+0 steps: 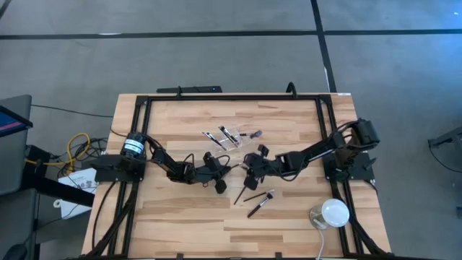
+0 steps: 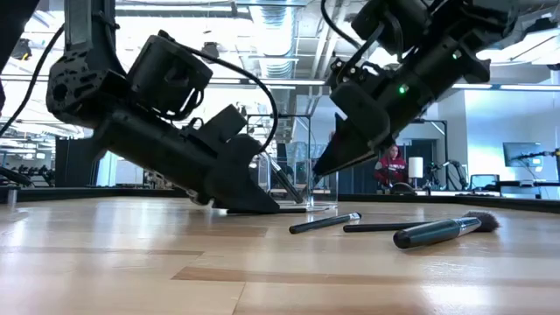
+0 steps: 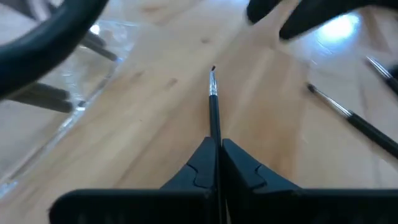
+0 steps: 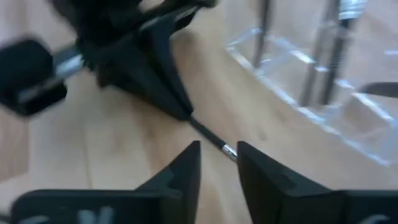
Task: Put items in baskets/containers
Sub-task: Put the liner brush into the transparent organizer
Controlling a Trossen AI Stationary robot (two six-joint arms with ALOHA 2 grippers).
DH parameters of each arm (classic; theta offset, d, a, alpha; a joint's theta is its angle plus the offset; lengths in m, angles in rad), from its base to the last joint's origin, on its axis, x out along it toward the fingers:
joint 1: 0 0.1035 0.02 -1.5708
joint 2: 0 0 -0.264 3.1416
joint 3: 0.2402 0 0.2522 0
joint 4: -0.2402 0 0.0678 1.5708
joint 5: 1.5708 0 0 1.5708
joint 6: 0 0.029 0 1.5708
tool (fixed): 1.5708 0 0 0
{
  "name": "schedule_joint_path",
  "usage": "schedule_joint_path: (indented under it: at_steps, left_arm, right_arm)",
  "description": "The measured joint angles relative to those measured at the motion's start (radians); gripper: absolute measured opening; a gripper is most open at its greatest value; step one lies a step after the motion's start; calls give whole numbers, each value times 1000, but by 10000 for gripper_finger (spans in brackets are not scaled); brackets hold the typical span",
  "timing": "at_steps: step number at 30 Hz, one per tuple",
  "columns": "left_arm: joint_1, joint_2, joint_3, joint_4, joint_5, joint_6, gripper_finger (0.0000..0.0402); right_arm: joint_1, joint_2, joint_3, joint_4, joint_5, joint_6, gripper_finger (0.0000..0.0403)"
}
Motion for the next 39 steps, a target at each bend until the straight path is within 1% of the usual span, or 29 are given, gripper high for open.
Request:
schedule_joint_path:
  at_steps: [4, 6, 9, 13, 16, 19, 23, 26, 28, 33, 39]
  left_arm:
    - [-9, -74, -2, -50, 126, 61, 10]
    - [-12, -106, -3, -70, 157, 65, 10]
    - [-28, -133, 0, -93, 133, 87, 10]
    - [-56, -140, 0, -99, 101, 109, 9]
    - [-62, -140, 0, -98, 68, 110, 9]
    - [-67, -141, 1, -94, 68, 112, 9]
    - [-64, -141, 1, -92, 52, 112, 9]
    - [-65, -142, 2, -88, 46, 112, 9]
    - [-64, -142, 3, -88, 46, 112, 9]
    - [-64, -143, 3, -88, 45, 112, 9]
    - [-64, -143, 3, -90, 43, 112, 9]
  right_arm:
    - [4, 64, -1, 107, -59, -86, 146]
    - [9, 82, 0, 167, -64, -131, 164]
    - [14, 86, 0, 197, -77, -173, 184]
    - [16, 85, 0, 204, -168, -177, 195]
    - [16, 95, 0, 201, -177, -178, 192]
    - [8, 105, -4, 203, -181, -177, 180]
    - [-2, 126, -1, 220, -228, -176, 161]
    - [-11, 151, -6, 207, -230, -176, 149]
    - [-16, 171, 1, 240, -241, -176, 141]
    - [-21, 177, 0, 259, -249, -176, 121]
    - [-18, 170, 1, 291, -251, -177, 119]
